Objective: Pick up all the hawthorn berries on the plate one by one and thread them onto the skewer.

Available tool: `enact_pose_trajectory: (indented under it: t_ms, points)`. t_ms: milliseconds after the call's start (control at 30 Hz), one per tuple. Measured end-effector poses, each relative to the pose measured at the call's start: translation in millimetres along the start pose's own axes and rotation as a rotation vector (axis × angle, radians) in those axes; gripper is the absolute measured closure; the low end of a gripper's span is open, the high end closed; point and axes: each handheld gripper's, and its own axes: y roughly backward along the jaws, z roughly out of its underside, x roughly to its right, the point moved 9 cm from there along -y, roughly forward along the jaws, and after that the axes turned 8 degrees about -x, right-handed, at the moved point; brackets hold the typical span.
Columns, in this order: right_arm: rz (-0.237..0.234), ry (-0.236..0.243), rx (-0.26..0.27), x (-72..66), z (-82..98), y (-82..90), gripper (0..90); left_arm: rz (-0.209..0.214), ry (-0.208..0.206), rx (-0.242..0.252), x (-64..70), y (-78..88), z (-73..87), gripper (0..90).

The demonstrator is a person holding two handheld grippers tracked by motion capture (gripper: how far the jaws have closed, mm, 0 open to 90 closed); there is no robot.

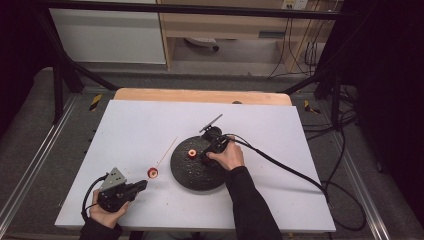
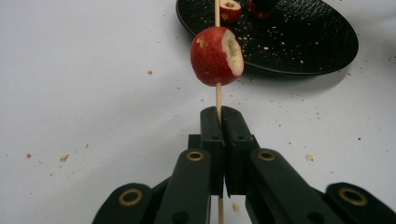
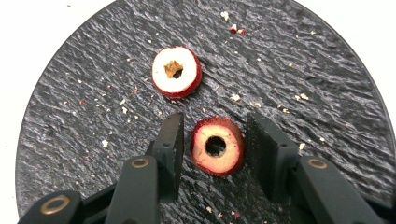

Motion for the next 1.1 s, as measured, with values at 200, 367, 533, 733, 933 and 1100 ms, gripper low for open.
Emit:
enact_pose_trajectory:
  t_ms: [200, 367, 533, 733, 933, 1100]
  points:
    - [0.005, -0.003, -0.026, 0.9, 1.2, -2.0, 61.5, 0.000, 0.001, 0.001, -0.2, 0.0, -0.1, 88.0]
    - [-0.001, -0.014, -0.035, 1.2, 1.8, -1.8, 61.9, 0.001, 0.001, 0.001, 0.2, -0.3, -0.1, 88.0]
    - [0.000, -0.024, -0.043, 1.1, 2.4, -1.1, 62.4, 0.000, 0.000, 0.000, 0.5, -0.6, 0.0, 88.1]
    - [-0.002, -0.023, -0.027, -0.3, 1.9, 5.6, 62.6, -0.001, -0.001, -0.001, 0.6, -0.7, 0.1, 88.0]
    - [-0.006, -0.031, -0.020, -2.8, 2.7, 12.7, 62.8, -0.001, -0.002, -0.001, 1.0, -0.9, 0.0, 88.0]
    - [-0.014, -0.040, -0.010, -4.4, 2.9, 19.4, 62.8, -0.001, -0.002, 0.002, 1.0, -0.7, -0.1, 88.1]
